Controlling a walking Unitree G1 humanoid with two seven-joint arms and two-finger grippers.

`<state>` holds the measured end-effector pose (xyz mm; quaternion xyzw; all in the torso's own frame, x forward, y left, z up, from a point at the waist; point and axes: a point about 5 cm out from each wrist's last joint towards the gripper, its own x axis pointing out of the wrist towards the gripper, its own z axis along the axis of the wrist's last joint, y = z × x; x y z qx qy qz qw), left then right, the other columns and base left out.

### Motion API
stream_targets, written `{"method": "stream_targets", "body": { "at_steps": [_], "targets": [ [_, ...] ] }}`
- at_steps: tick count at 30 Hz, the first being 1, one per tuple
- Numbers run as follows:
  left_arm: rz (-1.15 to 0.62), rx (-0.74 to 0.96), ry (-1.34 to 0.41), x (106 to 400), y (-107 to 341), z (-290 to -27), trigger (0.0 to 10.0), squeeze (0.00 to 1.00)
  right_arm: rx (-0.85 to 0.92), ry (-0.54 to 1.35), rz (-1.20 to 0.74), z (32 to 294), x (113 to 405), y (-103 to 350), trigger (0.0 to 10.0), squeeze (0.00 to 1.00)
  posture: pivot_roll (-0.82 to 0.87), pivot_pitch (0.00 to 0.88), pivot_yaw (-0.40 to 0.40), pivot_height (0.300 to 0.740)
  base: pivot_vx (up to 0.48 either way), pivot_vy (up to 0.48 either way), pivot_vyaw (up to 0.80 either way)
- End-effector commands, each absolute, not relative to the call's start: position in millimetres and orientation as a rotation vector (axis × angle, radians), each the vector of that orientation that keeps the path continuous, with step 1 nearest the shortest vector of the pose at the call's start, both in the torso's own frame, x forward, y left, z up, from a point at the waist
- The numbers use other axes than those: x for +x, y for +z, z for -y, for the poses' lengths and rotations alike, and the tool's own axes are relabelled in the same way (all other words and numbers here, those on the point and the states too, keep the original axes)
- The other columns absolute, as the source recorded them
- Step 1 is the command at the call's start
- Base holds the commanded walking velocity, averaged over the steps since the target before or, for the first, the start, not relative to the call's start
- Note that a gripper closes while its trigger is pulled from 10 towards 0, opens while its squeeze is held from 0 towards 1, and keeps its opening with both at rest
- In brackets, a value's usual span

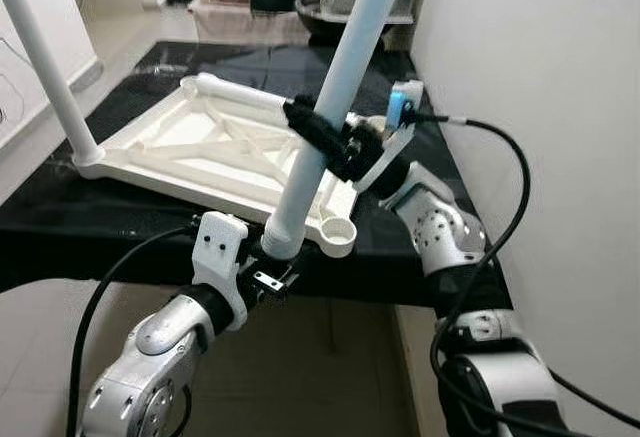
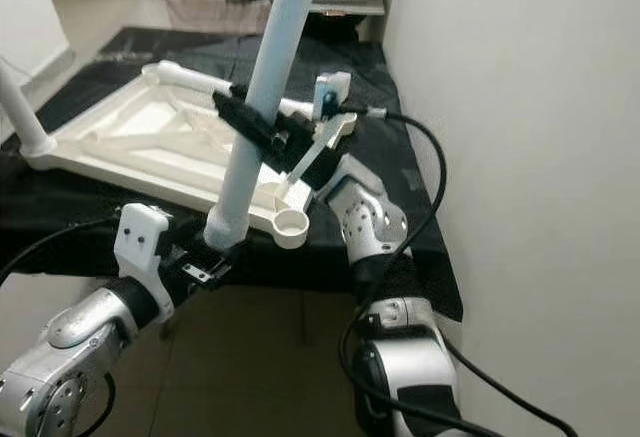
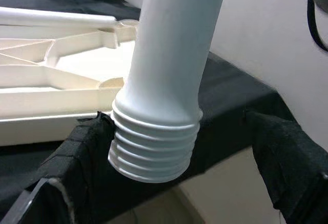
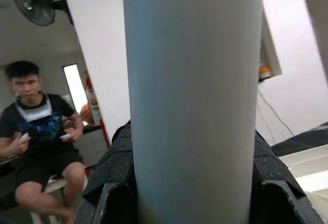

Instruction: Building children table

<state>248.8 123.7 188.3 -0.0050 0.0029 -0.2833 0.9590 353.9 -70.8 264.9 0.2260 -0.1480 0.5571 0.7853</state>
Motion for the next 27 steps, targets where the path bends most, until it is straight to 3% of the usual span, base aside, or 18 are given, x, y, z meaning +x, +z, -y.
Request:
{"method": "stream_targets", "body": {
  "at_steps": [1,16,17,21,22,27],
  "targets": [
    [-0.052,0.005,-0.629,249,181,-121,10.0,0.0,0.51,1.279,0.327,64,345,268,0.0,0.0,0.11,0.011,-0.035,0.74,0.0,0.0,0.0],
    [-0.147,0.031,-0.679,247,164,-130,10.0,0.0,0.485,1.43,0.264,60,316,263,0.0,0.0,0.11,0.023,-0.034,0.74,0.0,0.0,0.0],
    [-0.154,0.012,-0.693,245,161,-127,4.2,0.0,0.483,1.445,0.26,58,313,263,0.0,0.0,0.11,0.025,-0.031,0.74,0.0,0.0,0.0],
    [-0.158,-0.006,-0.709,243,159,-125,4.2,0.0,0.481,1.455,0.256,57,310,263,0.0,0.0,0.11,0.025,-0.031,0.74,0.0,0.0,0.0],
    [-0.156,-0.007,-0.714,242,158,-124,0.0,0.0,0.482,1.459,0.255,56,308,264,0.0,0.0,0.11,0.03,-0.031,0.74,0.0,0.0,0.0],
    [-0.151,-0.01,-0.716,241,157,-123,0.0,0.0,0.484,1.469,0.248,53,304,264,0.0,0.0,0.11,0.033,-0.032,0.74,0.0,0.0,0.0]
  ]
}}
